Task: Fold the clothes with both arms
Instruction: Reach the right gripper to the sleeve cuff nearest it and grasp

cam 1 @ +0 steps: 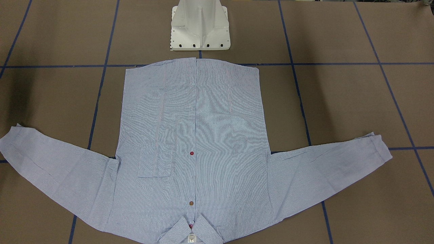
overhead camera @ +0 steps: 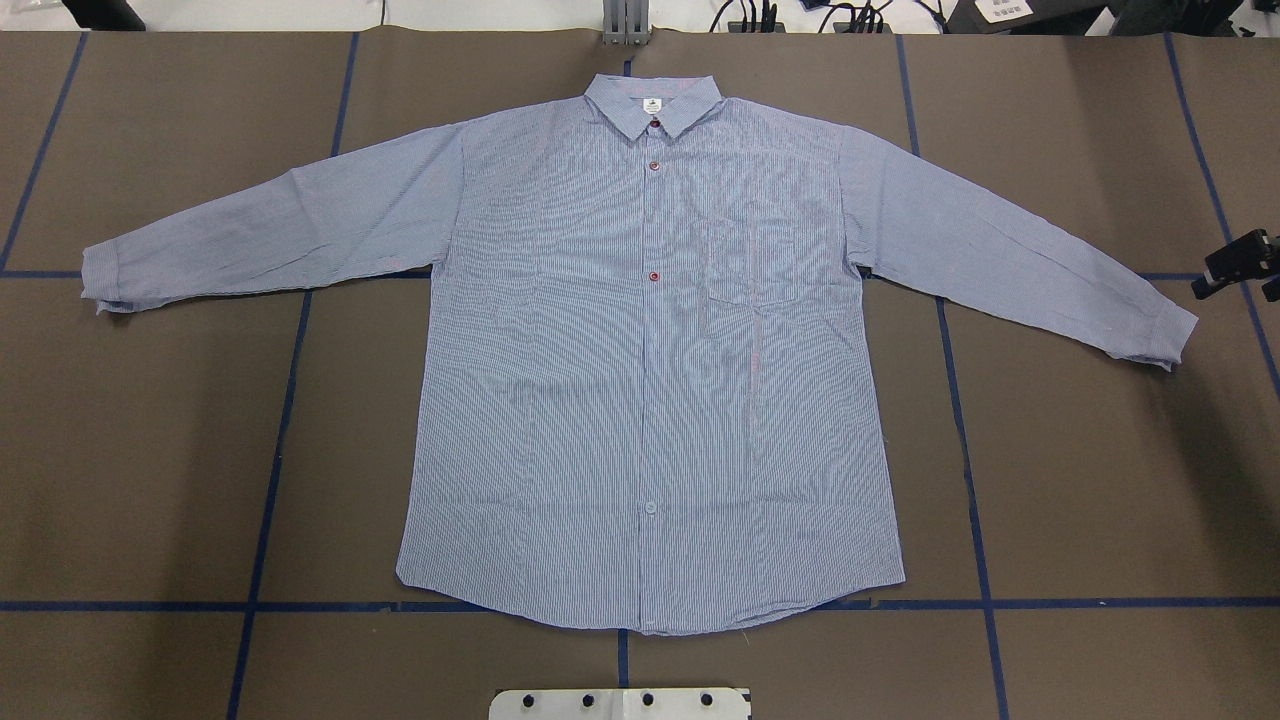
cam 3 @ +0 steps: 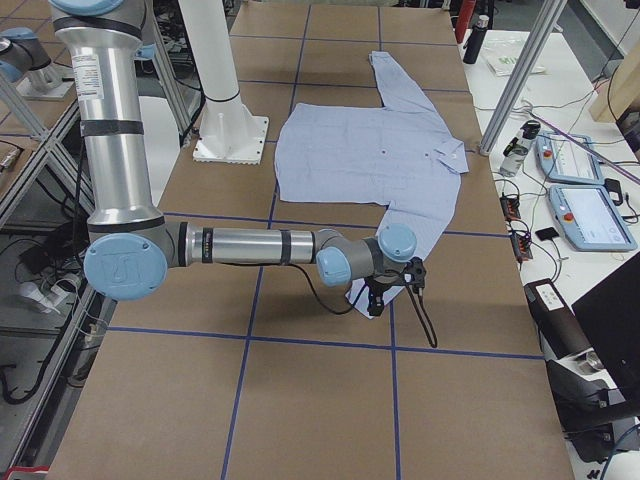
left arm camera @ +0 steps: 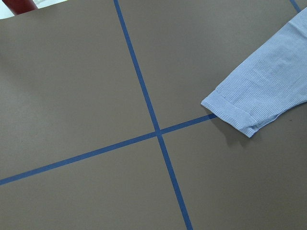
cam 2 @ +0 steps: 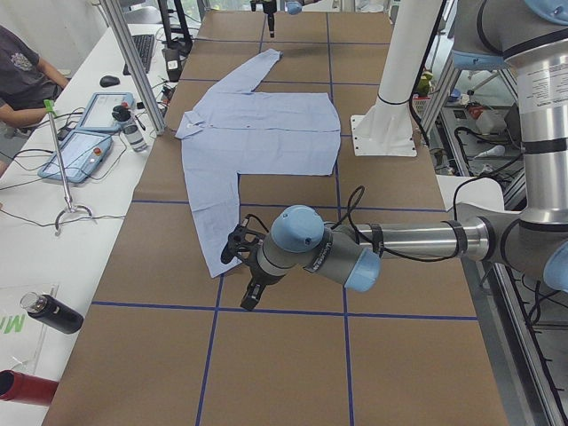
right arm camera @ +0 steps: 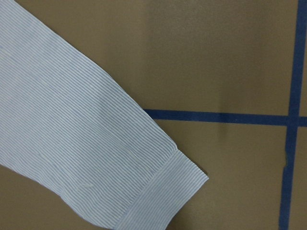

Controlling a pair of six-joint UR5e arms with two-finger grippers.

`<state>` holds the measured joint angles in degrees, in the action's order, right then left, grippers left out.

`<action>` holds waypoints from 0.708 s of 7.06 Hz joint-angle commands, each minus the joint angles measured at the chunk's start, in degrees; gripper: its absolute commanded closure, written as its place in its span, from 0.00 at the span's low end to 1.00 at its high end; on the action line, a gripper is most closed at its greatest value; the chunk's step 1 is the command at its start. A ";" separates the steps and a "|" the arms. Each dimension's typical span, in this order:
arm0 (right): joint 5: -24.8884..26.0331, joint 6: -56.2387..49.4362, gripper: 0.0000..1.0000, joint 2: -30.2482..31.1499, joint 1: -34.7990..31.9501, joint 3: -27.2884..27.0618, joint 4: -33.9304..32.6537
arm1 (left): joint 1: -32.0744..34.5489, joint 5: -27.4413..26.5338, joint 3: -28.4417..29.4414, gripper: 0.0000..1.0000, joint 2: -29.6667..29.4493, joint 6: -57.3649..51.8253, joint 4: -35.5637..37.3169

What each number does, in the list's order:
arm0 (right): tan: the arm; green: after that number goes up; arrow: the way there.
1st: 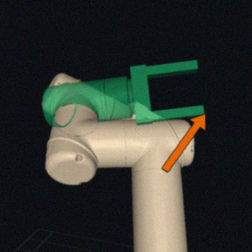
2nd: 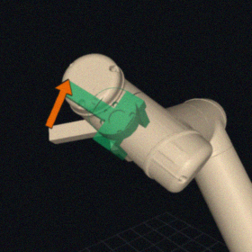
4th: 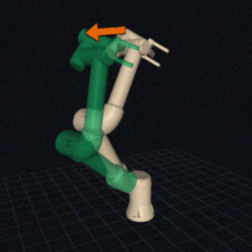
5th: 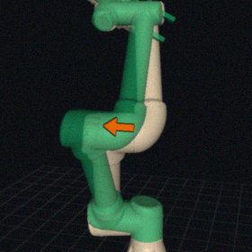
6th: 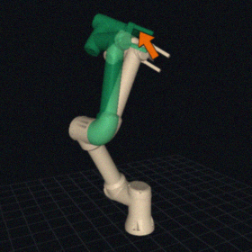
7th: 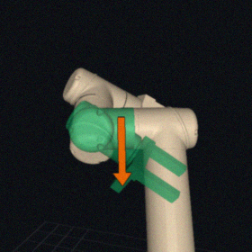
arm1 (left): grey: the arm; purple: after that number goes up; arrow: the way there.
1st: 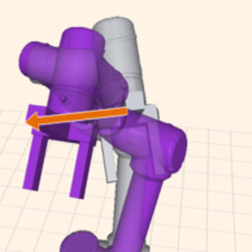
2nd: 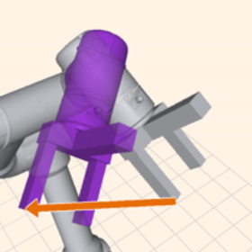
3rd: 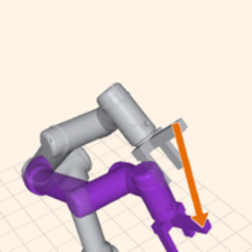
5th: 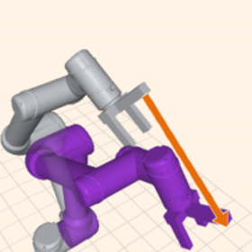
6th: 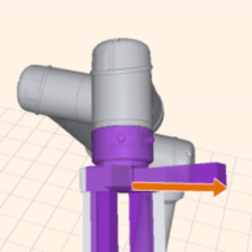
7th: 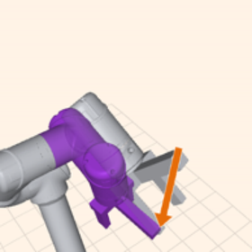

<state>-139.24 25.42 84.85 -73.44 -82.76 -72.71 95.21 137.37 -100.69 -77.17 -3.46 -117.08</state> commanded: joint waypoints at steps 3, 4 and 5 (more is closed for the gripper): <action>1.43 32.47 0.06 2.95 8.32 1.03 18.13 | 0.07 0.00 -1.44 0.00 0.01 0.12 0.10; 1.60 33.64 0.08 3.21 8.32 1.20 18.13 | 0.07 0.00 -1.44 0.00 0.01 0.12 0.18; 1.51 36.00 0.09 3.56 8.32 1.38 18.04 | 0.07 0.00 -1.44 0.00 0.27 0.12 0.10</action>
<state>-137.75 58.46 87.97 -65.25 -81.59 -55.01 95.26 137.37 -102.07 -77.10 -3.34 -116.95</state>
